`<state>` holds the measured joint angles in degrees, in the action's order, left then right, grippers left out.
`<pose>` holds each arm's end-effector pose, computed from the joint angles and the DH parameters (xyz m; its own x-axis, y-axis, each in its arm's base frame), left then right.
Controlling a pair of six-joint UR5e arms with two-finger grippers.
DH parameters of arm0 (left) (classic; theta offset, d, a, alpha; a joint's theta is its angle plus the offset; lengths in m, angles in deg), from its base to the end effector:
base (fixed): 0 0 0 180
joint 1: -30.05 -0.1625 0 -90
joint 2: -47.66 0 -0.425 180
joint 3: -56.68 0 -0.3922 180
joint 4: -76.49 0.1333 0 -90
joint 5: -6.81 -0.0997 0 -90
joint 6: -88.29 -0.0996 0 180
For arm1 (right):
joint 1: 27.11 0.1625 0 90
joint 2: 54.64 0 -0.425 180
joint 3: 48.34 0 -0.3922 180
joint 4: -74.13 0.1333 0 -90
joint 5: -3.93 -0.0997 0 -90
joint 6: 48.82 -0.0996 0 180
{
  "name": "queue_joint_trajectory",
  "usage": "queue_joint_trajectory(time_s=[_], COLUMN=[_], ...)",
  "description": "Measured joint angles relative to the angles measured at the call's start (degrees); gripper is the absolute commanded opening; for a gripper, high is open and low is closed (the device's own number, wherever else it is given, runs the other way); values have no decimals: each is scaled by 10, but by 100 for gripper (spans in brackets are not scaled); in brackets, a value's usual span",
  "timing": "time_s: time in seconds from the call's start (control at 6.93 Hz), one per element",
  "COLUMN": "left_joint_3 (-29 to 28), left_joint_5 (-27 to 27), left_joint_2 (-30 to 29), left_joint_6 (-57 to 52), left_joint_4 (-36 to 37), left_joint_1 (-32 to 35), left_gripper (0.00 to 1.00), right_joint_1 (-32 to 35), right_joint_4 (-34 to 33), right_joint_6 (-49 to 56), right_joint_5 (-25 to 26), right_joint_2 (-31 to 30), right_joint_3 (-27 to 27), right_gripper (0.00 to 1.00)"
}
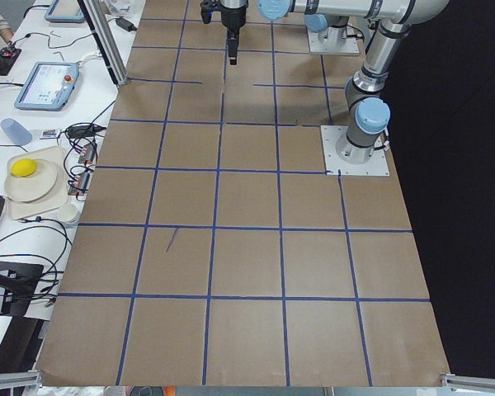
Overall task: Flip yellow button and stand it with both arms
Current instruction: 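Lower the button upright onto the table with the right gripper, then open the right gripper and lift it off the standing button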
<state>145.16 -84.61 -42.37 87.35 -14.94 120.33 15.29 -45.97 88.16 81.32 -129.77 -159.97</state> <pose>-0.1332 -0.4914 0.4982 -0.9995 0.0213 -0.0248 0.0213 0.9998 -0.0006 -0.2740 -0.4601 0.2323 -0.0327 -0.9960 0.0826 -0.9732 0.0129 -0.2295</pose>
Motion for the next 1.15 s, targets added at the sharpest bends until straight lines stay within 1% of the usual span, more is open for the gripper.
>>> queue_joint_trajectory(time_s=[0.14,0.29,0.58,0.72,0.87,1.15], left_joint_3=[0,0,0,0,0,0], left_joint_5=[0,0,0,0,0,0], left_joint_2=[0,0,0,0,0,1], left_joint_6=[0,0,0,0,0,0], left_joint_4=[0,-1,-2,-2,-2,-2], left_joint_1=[0,0,0,0,0,0], left_gripper=[100,100,100,100,100,100], right_joint_1=[0,0,0,0,1,6], right_joint_4=[10,14,18,20,30,90], right_joint_6=[0,-2,-14,-43,-94,-246], right_joint_5=[0,0,0,0,1,3], right_joint_2=[0,0,-3,-10,-24,-78], right_joint_3=[0,1,1,1,1,1], right_gripper=[81,96,96,97,99,99])
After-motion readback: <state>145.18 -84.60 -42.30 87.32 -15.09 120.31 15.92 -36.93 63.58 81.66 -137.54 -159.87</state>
